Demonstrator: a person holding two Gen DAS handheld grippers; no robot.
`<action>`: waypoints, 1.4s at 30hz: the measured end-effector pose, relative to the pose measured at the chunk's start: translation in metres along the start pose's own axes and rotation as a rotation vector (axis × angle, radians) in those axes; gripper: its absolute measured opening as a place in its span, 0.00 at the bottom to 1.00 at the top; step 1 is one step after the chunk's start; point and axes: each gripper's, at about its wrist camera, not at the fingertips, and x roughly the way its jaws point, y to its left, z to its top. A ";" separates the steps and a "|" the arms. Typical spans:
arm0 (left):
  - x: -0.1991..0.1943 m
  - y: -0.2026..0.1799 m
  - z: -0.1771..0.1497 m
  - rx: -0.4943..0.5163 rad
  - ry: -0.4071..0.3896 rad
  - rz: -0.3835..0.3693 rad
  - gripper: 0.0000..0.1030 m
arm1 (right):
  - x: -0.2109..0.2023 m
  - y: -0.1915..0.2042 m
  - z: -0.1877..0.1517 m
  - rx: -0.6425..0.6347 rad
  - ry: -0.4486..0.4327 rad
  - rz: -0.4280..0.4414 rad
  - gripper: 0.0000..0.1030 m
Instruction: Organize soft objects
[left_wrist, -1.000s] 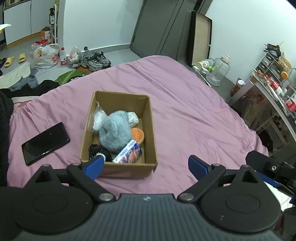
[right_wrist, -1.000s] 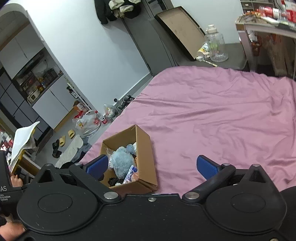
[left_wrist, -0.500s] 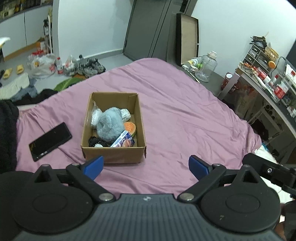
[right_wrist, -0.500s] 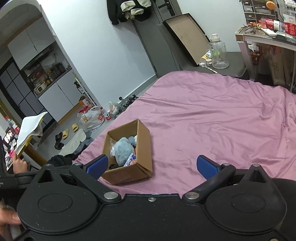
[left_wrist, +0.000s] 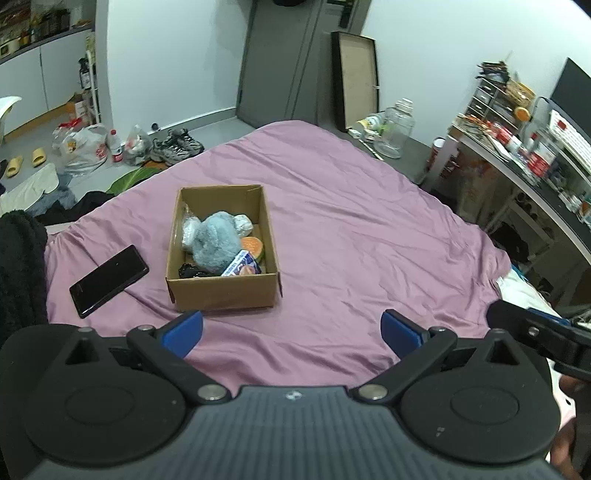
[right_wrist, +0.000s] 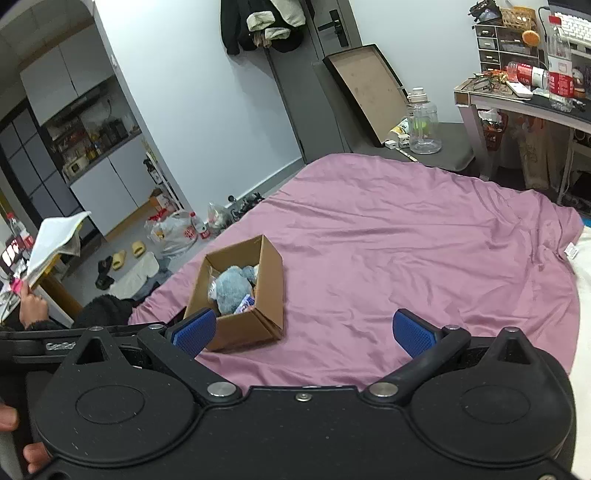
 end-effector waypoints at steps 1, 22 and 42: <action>-0.003 -0.001 -0.001 0.003 -0.001 -0.002 0.99 | -0.001 0.002 0.000 -0.003 0.002 -0.004 1.00; -0.030 0.003 -0.012 0.057 -0.041 0.039 0.99 | -0.018 0.012 -0.006 -0.053 0.015 -0.013 1.00; -0.027 0.008 -0.015 0.067 -0.053 0.054 0.99 | -0.010 0.012 -0.013 -0.069 0.020 -0.032 1.00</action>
